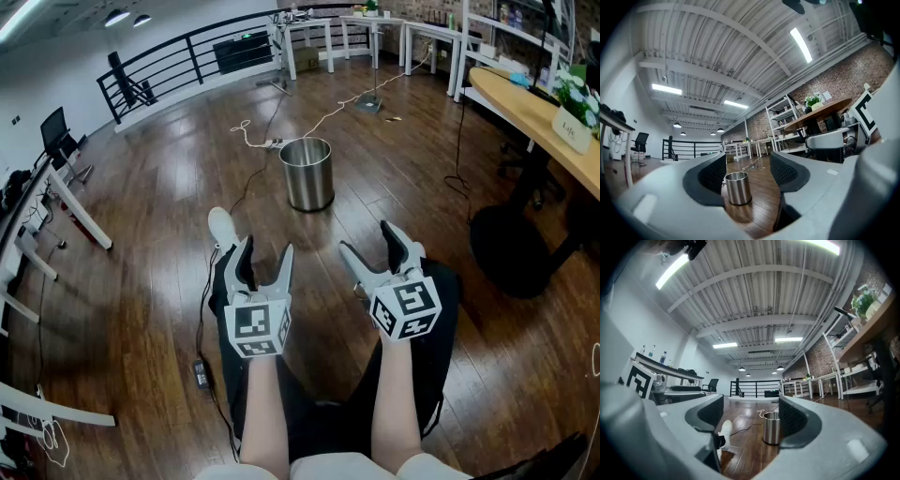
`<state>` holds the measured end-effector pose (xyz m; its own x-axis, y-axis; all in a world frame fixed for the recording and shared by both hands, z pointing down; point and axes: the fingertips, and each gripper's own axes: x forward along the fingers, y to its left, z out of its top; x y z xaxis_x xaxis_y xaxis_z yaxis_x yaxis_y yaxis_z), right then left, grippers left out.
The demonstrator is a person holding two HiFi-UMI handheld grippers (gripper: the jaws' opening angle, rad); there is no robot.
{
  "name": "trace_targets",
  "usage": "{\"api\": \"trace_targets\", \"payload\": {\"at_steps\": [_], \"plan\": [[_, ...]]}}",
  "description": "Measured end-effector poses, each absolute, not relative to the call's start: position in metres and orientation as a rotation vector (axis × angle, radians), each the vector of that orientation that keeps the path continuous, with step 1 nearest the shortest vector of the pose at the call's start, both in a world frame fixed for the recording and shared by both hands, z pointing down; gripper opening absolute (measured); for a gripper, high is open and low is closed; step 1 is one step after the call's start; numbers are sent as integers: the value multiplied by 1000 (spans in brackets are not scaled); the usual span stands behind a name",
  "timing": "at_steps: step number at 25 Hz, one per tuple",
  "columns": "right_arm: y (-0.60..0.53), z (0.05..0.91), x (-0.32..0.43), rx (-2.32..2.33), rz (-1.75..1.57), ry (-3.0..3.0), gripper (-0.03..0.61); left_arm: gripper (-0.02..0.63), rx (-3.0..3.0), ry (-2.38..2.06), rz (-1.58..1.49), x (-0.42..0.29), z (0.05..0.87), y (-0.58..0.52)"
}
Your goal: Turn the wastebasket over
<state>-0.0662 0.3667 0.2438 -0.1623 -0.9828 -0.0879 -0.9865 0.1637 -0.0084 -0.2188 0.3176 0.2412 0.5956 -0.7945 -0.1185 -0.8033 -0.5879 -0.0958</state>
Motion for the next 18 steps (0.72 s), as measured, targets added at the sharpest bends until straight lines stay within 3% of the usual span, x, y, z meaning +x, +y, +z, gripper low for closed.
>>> {"api": "trace_targets", "payload": {"at_steps": [18], "plan": [[171, 298, -81, -1929, -114, 2460, 354, 302, -2788, 1435, 26, -188, 293, 128]]}}
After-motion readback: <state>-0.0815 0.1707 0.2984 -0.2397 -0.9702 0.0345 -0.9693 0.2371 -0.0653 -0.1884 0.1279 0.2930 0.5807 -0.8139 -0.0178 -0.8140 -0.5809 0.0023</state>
